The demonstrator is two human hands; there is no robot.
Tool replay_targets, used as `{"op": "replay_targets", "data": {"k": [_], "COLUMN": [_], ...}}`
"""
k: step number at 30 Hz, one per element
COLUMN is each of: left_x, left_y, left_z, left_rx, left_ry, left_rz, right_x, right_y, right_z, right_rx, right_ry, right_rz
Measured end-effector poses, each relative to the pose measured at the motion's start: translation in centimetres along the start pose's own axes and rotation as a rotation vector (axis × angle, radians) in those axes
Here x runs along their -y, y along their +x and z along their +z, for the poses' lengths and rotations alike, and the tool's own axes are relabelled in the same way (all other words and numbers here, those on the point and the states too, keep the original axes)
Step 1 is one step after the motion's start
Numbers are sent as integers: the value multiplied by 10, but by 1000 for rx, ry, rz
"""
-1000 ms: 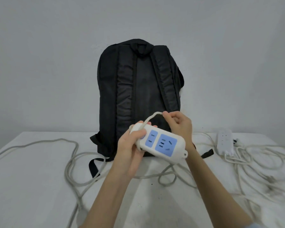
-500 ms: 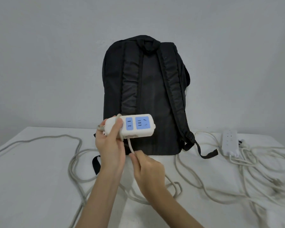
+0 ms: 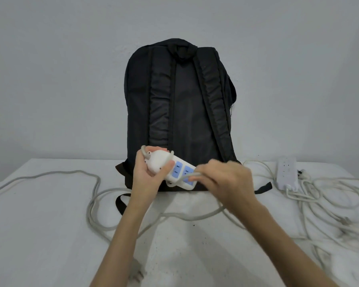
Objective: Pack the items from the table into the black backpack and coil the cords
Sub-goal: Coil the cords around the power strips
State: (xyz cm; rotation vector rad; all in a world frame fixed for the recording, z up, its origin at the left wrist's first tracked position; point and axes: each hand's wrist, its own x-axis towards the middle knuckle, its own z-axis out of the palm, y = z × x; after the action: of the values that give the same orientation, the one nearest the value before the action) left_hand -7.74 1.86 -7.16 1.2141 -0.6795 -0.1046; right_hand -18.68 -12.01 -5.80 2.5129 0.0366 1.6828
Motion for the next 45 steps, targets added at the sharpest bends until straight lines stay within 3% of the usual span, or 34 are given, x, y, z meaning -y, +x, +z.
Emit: {"op": "replay_targets", "data": {"k": [3,6,9,12,15,17,19,21,25,29,31,34,39,42,45], "left_x": [-5,-5,-2,-1,0,-2,-2,-2,-2,-6,-6,-3,-9,-19,-27], "left_y": [-3,-5,-7,-3,2,4,6,8,13,17,18,19,17,13,13], "left_z": [3,11,15,7,-6,-13,-20,-27,-47,-79,-82,-69,-61,-54,-50], "left_rx": [142,158,6,-197,-320,-384,-432,-475,-573,-647,-613,-509,-37,199,231], "left_ry": [3,179,336,395,429,443,451,457,440,408,411,434,199,10,-137], "left_rz": [-5,38,126,144,109,103,100,87,58,61,36,-64,-315,-441,-451], "right_x": [-19,-22,-15,-3,9,6,-8,-25,-64,-107,-127,-151,-164,-163,-149], "right_y": [21,31,32,23,-2,-23,-37,-46,-56,-57,-55,-43,-28,-23,-23], "right_z": [-8,-6,-3,-6,0,9,11,9,4,-12,-17,-18,-8,4,22], "right_rx": [-67,-19,110,309,620,721,722,764,824,659,593,366,96,103,174], "right_ry": [84,87,186,424,229,109,119,228,398,669,741,818,920,755,484], "right_rz": [26,60,130,419,475,653,954,1132,1160,1301,1297,1334,1450,1425,1284]}}
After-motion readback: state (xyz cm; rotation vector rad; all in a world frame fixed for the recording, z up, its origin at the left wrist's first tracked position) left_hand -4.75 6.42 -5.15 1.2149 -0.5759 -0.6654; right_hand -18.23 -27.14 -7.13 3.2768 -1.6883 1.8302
